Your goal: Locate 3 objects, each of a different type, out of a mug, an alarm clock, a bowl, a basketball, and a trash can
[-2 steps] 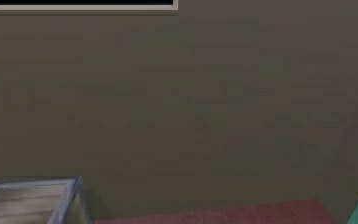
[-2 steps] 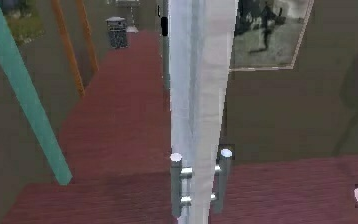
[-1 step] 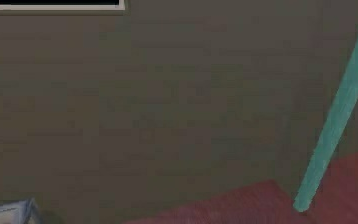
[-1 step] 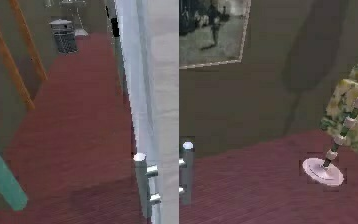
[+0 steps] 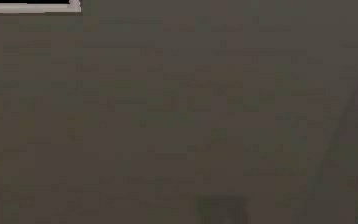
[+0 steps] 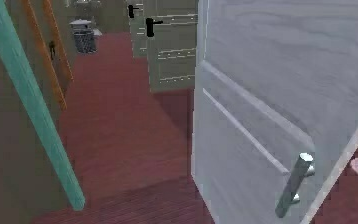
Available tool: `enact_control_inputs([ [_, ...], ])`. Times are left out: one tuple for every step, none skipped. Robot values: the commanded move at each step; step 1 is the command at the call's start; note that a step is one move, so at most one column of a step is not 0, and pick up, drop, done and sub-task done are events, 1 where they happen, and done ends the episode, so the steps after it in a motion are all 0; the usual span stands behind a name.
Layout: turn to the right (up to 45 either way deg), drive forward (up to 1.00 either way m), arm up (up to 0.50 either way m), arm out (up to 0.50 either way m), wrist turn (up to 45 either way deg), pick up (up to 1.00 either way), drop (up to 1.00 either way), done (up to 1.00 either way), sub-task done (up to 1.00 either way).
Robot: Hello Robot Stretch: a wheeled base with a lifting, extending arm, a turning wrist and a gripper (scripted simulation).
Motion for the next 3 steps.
enact_control_inputs([
  [45.0,0.0,0.0,0.0,0.0,0.0,0.0,0.0,0.0],
  [27.0,0.0,0.0,0.0,0.0,0.0,0.0,0.0,0.0],
  [0.0,1.0,0.0,0.0,0.0,0.0,0.0,0.0,0.0],
])
